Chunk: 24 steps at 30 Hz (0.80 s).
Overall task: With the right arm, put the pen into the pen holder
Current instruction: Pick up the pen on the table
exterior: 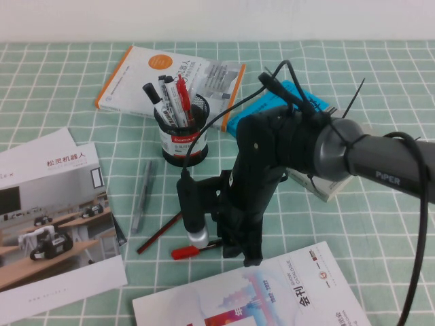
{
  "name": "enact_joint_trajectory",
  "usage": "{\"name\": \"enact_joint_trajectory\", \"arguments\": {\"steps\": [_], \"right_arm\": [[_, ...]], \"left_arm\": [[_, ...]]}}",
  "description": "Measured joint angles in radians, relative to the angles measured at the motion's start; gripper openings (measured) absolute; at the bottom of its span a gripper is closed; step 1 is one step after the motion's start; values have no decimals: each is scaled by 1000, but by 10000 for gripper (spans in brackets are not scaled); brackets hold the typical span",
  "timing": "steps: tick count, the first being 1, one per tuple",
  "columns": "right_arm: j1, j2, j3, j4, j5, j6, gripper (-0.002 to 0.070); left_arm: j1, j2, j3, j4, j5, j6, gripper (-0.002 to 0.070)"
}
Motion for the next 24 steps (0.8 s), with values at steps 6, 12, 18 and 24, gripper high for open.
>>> {"name": "enact_joint_trajectory", "arguments": {"steps": [6,12,18,24], "right_arm": [[0,17,-6,-26,-29,-6,216],[0,27,-10,-28,-23,-6,193],[0,33,-16,-34,6,7,59],[2,22,-16,-55,-4,130,59]], "left_arm": [[0,0,0,0,0,0,-6],[0,0,0,0,0,0,-6],[0,0,0,0,0,0,-6],[0,0,0,0,0,0,-6]]}}
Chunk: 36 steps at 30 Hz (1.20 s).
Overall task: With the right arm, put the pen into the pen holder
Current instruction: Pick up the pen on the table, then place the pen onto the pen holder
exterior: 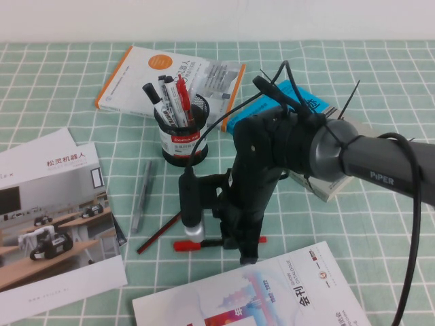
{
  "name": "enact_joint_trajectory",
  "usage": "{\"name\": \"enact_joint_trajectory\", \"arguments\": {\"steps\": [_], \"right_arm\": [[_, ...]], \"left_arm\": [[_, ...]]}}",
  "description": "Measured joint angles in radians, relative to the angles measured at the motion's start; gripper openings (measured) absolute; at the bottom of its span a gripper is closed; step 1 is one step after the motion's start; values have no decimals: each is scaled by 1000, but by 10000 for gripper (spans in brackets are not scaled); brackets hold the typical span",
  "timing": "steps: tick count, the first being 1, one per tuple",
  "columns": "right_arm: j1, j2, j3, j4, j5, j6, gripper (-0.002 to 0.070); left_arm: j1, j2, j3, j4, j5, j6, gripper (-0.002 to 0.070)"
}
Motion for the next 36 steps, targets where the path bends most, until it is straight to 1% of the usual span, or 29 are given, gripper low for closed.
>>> {"name": "enact_joint_trajectory", "arguments": {"steps": [5,8,12,14,15,18,20,22,25,30,32,34,36], "right_arm": [[-8,-91,19,-13,-28,92,58],[-10,-218,73,24,-131,156,58],[-10,-385,227,155,-431,191,58],[-10,-457,328,245,-606,196,58],[-10,-482,375,312,-724,198,58],[-10,-510,476,462,-966,198,58],[-10,-505,502,523,-1078,204,58],[-10,-485,511,539,-1168,237,58],[-10,-447,511,448,-1287,378,58],[-10,-365,511,128,-1535,826,58],[-10,-329,511,24,-1643,945,58],[-10,-288,511,-34,-1748,1022,58],[-10,-239,501,-65,-1837,1063,58]], "left_arm": [[0,0,0,0,0,0,-6],[0,0,0,0,0,0,-6],[0,0,0,0,0,0,-6],[0,0,0,0,0,0,-6],[0,0,0,0,0,0,-6],[0,0,0,0,0,0,-6],[0,0,0,0,0,0,-6],[0,0,0,0,0,0,-6],[0,0,0,0,0,0,-6],[0,0,0,0,0,0,-6],[0,0,0,0,0,0,-6],[0,0,0,0,0,0,-6],[0,0,0,0,0,0,-6]]}}
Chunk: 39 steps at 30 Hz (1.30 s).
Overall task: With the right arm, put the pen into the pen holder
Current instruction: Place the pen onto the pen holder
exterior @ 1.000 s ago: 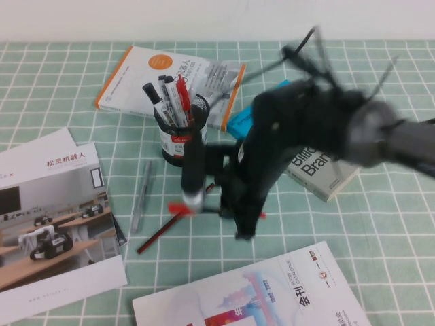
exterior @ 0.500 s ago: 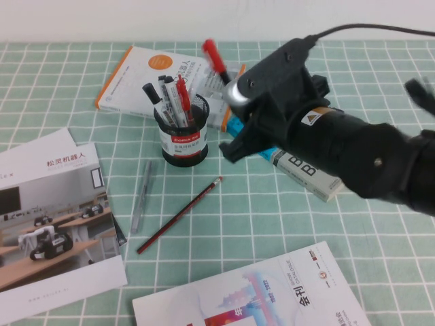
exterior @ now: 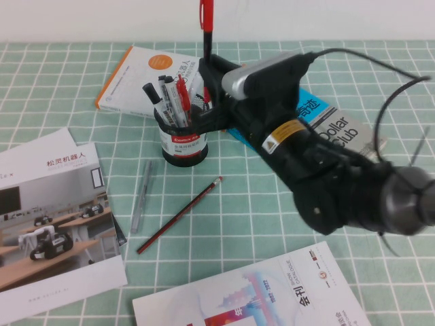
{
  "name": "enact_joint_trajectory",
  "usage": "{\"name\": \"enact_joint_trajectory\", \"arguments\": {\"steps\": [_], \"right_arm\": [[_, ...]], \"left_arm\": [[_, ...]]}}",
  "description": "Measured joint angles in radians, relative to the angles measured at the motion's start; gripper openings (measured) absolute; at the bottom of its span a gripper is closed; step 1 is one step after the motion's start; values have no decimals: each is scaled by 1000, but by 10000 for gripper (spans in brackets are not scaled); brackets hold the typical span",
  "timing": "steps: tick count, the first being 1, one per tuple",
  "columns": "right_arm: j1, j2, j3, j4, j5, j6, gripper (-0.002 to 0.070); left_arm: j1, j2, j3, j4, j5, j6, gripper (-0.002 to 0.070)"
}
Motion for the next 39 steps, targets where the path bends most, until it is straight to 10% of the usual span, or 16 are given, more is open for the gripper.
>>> {"name": "enact_joint_trajectory", "arguments": {"steps": [35,39], "right_arm": [[0,384,-336,36,125,-15,60],[0,384,-340,38,144,-15,145]], "left_arm": [[0,0,0,0,0,0,-6],[0,0,0,0,0,0,-6]]}}
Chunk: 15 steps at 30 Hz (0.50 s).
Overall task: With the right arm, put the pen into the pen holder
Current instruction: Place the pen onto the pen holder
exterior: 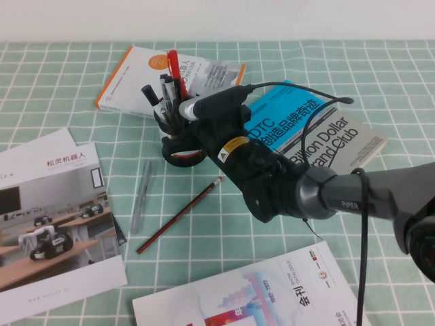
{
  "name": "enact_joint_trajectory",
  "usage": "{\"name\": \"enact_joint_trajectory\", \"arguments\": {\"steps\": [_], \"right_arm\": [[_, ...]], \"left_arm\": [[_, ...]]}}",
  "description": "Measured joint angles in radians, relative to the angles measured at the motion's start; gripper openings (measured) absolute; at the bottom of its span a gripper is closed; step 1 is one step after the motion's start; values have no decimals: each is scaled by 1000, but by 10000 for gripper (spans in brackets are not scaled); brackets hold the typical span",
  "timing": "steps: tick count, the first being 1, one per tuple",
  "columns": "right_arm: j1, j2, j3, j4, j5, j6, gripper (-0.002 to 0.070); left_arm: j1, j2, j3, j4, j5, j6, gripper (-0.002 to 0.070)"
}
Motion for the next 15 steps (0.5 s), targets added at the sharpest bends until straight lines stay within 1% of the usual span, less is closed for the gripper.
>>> {"name": "enact_joint_trajectory", "arguments": {"steps": [1,3,5,6,8,10,15], "right_arm": [[0,0,-1,0,5,0,170],[0,-2,-2,0,14,0,268],[0,-8,-2,0,29,-1,333],[0,-13,-2,0,39,-1,354],[0,-28,-2,0,78,-2,370],[0,-52,-2,0,143,-2,368],[0,-142,-2,-3,328,-2,332]], "left_arm": [[0,0,0,0,0,0,-6],[0,0,0,0,0,0,-6],[0,0,0,0,0,0,-6],[0,0,0,0,0,0,-6],[0,0,0,0,0,0,-6],[0,0,0,0,0,0,-6],[0,0,0,0,0,0,-6]]}}
